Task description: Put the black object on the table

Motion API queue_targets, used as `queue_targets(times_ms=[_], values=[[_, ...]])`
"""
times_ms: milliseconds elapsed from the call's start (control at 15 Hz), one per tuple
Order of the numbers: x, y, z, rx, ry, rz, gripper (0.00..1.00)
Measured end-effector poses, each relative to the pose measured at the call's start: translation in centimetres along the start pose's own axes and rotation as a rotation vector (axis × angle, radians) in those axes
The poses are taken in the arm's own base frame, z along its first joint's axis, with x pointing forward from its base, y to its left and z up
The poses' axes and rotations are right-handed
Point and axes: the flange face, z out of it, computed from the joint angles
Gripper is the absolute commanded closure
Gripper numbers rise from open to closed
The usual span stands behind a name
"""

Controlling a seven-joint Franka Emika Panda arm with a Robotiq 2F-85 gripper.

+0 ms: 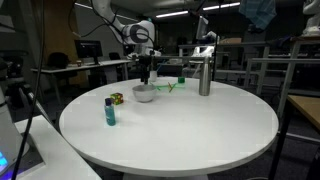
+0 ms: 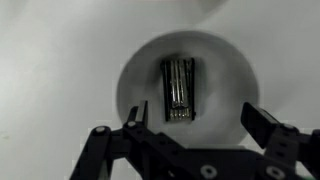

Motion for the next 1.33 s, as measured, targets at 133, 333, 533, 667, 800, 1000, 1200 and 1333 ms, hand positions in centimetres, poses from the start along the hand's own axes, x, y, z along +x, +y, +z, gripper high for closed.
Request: queue_targets(times_ms=[133,333,533,667,800,1000,1200,1333], values=[[0.6,-0.7,0.3,-0.003,0.008,0.0,0.0],[1.1,-1.3,0.8,-0.014,0.016,0.019,0.0],[1.4,-0.9,0.8,-0.02,0.02,0.045,0.0],[1.6,-0.5,0.8,-0.023,0.022,0.063,0.0],[1.8,-0.2,0.7,-0.023,0.022,0.077,0.0],[1.9,0.1,0.8,-0.021,0.02,0.086,0.0],[1.7,0.2,1.1,-0.021,0.012,0.09,0.0],[1.5,0.3,1.5,-0.025,0.003,0.088,0.0]])
